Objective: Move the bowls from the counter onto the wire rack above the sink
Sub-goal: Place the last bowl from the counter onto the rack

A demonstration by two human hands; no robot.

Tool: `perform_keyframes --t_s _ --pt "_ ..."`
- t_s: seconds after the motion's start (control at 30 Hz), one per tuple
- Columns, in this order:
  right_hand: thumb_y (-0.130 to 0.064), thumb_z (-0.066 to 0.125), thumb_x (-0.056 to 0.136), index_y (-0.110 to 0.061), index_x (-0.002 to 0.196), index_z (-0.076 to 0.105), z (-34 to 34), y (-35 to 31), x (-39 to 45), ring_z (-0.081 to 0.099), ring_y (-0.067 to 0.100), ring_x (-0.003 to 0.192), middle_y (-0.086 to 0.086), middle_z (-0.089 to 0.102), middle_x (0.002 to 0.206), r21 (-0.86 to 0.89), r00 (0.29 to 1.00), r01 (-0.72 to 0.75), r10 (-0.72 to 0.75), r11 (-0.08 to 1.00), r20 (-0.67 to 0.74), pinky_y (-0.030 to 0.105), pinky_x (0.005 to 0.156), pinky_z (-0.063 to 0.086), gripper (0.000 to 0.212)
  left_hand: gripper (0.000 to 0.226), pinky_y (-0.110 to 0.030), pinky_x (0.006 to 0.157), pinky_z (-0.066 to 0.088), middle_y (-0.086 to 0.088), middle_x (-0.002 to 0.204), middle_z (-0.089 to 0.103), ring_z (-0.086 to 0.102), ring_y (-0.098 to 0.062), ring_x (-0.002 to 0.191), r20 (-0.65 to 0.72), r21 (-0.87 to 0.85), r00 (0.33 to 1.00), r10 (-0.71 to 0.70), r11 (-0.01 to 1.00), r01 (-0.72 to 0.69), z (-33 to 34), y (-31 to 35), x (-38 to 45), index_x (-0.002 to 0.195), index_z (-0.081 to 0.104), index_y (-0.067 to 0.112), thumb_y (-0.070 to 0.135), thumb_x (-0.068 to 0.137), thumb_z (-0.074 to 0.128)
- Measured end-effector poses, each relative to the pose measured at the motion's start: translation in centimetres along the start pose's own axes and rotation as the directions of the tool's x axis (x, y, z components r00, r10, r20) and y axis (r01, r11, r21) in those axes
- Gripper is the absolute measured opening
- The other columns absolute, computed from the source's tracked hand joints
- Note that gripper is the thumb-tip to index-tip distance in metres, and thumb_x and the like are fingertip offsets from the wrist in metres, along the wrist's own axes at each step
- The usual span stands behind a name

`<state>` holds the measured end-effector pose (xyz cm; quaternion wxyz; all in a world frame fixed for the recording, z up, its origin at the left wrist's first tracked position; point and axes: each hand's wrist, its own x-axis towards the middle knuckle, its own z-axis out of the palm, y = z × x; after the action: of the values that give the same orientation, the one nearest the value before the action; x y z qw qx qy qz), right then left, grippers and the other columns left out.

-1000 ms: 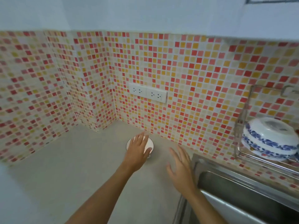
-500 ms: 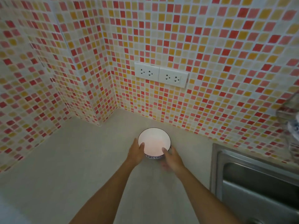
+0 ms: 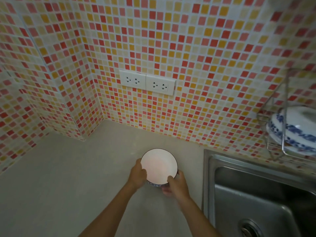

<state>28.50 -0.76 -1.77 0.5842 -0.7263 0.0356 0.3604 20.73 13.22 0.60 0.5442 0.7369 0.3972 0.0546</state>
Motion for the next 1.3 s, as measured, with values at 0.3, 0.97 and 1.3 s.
perform_keyframes --t_s 0.3,0.97,1.3 --pt "-0.015 0.054 0.056 -0.031 0.127 0.042 -11.8 2.6 -5.6 0.060 0.038 0.104 0.007 0.054 0.124 0.397 1.000 -0.017 0.024 0.918 -0.014 0.040 0.059 0.057 0.075 0.062 -0.028 0.091 0.040 -0.010 0.125 0.053 0.049 -0.026 0.113 0.182 -0.042 0.975 0.130 0.991 -0.124 8.9 3.0 -6.7 0.133 0.040 0.008 0.011 0.071 0.036" --pt "-0.005 0.053 0.056 -0.013 0.136 0.043 -37.4 8.7 -14.3 0.057 0.042 0.107 0.020 0.046 0.133 0.576 0.997 -0.060 0.073 0.816 0.001 0.041 0.065 0.060 0.080 0.044 -0.035 0.097 0.046 0.003 0.124 0.057 0.050 -0.017 0.115 0.342 -0.073 0.884 0.319 0.947 -0.314 31.4 8.6 -18.7 0.129 0.050 0.020 0.005 0.089 0.046" --pt "0.004 0.046 0.068 -0.022 0.117 0.050 -41.2 11.1 -14.5 0.053 0.047 0.110 0.019 0.045 0.131 0.598 0.996 -0.055 0.084 0.800 -0.021 0.046 0.065 0.059 0.056 0.040 -0.025 0.093 0.039 -0.001 0.129 0.055 0.051 -0.014 0.114 0.245 0.000 0.924 0.294 0.953 -0.303 35.9 6.8 -21.0 0.135 0.045 0.013 0.017 0.095 0.048"
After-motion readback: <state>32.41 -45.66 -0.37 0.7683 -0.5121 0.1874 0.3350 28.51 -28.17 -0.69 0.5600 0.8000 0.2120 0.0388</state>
